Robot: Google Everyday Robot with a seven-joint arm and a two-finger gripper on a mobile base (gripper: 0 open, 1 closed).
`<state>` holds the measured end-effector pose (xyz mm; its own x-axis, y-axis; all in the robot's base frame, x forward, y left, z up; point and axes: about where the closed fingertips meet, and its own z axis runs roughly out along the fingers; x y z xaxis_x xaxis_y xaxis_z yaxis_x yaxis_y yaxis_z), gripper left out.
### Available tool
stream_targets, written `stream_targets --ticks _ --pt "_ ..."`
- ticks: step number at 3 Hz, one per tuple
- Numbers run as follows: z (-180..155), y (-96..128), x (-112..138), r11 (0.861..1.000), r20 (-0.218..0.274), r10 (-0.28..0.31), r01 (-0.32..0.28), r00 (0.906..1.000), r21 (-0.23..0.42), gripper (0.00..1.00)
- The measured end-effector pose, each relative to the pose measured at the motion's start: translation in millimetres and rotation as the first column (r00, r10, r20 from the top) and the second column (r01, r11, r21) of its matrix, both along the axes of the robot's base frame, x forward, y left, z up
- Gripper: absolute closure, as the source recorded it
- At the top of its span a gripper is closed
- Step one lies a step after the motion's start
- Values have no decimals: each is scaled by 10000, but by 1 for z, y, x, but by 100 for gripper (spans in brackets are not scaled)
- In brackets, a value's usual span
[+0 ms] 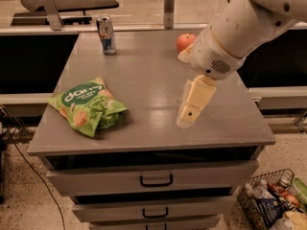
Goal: Pick green rice chip bag
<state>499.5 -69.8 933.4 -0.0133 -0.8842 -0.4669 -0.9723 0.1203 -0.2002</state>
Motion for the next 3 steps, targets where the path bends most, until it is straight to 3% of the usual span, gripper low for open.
stream_targets --ticks 2,3 --pt "-2 3 2 9998 -101 -100 102 9999 176 0" --pt "-22 45 5 9955 -406 228 -189 9989 933 0"
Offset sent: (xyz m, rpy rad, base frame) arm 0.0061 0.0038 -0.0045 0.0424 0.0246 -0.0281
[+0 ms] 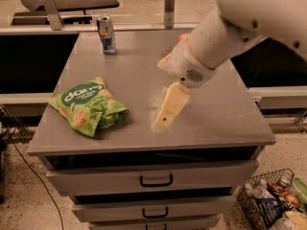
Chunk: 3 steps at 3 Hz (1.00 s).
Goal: Pick green rice chip bag
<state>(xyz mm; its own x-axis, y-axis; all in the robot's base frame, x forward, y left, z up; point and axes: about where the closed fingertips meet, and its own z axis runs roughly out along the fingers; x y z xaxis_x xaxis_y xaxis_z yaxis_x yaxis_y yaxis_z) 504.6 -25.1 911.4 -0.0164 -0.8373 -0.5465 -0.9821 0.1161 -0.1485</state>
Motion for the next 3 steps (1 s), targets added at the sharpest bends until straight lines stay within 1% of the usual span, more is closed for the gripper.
stream_targets --ticks 1,2,3 --pt "-19 59 5 9956 -166 521 -506 9985 783 0" --pt "-35 121 8 9815 -148 1087 -1049 9940 1601 0" --pt "-48 152 11 9727 -124 1211 -1162 9926 2008 0"
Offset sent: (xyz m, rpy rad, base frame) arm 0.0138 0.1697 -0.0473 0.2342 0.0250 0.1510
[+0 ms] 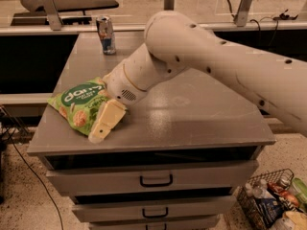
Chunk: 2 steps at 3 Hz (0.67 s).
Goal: Pick green rice chip bag
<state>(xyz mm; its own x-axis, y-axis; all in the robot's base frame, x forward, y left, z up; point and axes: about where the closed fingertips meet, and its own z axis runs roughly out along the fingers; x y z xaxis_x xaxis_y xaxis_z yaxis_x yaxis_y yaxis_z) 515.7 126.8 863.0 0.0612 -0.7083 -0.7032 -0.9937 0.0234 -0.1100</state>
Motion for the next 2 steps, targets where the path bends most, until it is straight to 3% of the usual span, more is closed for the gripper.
stream_targets --ticks 2 --pt "-15 19 1 9987 259 -410 401 9988 319 41"
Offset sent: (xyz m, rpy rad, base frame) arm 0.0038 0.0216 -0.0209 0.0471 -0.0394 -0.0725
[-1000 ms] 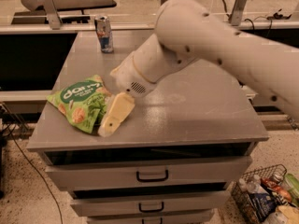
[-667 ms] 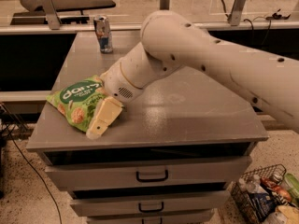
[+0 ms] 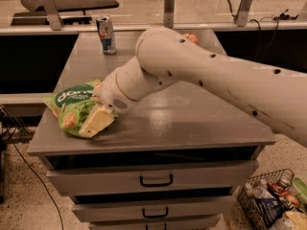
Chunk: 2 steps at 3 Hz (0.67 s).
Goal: Pick green rice chip bag
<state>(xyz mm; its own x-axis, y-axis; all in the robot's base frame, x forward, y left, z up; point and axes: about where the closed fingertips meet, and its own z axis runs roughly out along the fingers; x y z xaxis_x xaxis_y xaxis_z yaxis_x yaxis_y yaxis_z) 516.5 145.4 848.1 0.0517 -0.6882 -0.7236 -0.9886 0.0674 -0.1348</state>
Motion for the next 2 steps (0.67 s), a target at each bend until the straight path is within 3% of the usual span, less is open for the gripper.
stream_targets --ticks 2 --pt "19 -5 4 9992 543 -346 335 9979 218 87"
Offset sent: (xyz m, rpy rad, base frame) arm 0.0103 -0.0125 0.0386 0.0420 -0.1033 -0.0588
